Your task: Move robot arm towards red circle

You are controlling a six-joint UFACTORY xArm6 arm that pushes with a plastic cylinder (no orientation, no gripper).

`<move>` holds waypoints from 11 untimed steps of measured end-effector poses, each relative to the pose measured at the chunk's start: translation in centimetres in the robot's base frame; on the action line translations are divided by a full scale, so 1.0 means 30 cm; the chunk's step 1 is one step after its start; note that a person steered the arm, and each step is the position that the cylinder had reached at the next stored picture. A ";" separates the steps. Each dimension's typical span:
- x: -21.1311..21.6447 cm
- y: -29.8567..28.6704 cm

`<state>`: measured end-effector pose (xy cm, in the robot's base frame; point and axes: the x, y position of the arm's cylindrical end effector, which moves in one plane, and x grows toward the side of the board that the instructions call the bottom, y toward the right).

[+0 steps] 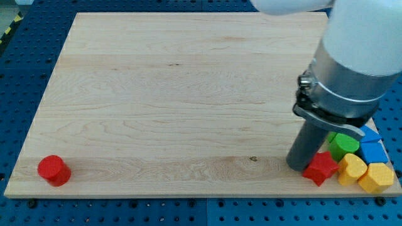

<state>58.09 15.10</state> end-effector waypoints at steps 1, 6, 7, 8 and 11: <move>-0.006 0.056; 0.123 -1.010; 0.126 -1.096; 0.126 -1.140; 0.095 -1.516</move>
